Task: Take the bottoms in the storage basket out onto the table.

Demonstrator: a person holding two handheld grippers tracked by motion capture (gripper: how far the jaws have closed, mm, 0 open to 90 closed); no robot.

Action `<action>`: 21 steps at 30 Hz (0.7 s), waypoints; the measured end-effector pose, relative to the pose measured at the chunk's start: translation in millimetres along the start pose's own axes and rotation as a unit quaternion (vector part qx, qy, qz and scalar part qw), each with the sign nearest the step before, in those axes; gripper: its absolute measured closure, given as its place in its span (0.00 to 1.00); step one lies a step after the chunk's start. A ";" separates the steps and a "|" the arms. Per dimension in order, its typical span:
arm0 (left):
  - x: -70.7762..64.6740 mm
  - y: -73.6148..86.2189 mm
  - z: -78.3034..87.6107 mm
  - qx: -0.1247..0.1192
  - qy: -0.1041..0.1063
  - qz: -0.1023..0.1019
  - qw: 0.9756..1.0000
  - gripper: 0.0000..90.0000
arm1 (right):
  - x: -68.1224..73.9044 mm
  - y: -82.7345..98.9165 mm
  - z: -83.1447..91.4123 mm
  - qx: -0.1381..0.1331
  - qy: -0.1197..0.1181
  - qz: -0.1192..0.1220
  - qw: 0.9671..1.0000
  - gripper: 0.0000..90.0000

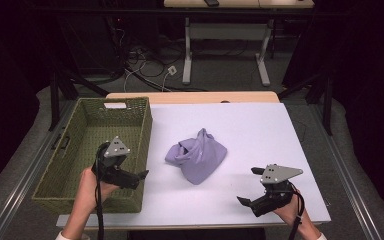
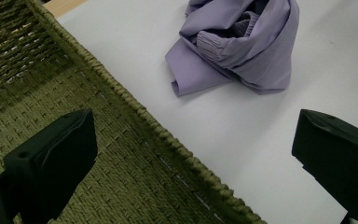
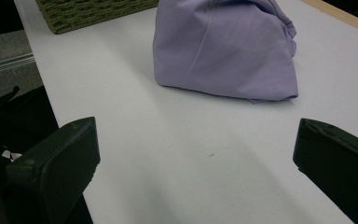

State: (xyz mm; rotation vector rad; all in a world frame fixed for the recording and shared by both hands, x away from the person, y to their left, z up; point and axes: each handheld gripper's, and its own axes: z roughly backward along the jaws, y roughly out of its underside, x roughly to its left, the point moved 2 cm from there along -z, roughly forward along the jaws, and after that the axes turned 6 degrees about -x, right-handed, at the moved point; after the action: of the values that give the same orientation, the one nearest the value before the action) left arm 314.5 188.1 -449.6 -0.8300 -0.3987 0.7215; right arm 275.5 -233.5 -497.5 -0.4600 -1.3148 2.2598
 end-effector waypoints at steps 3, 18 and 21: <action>2.1 3.4 3.7 -0.001 0.000 0.002 1.000 0.00 | 0.2 0.0 0.1 0.000 0.000 0.000 1.000 0.00; 11.4 19.8 17.8 -0.008 -0.013 0.013 1.000 0.00 | 0.3 0.1 -0.4 0.001 0.000 0.000 1.000 0.00; 12.6 23.4 20.0 -0.011 -0.014 0.015 1.000 0.00 | 0.4 0.0 -0.4 0.000 0.000 0.000 1.000 0.00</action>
State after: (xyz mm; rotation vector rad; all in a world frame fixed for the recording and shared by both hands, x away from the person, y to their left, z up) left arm 301.8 218.4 -454.9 -0.8498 -0.4207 0.7585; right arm 275.4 -233.0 -497.7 -0.4599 -1.3146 2.2601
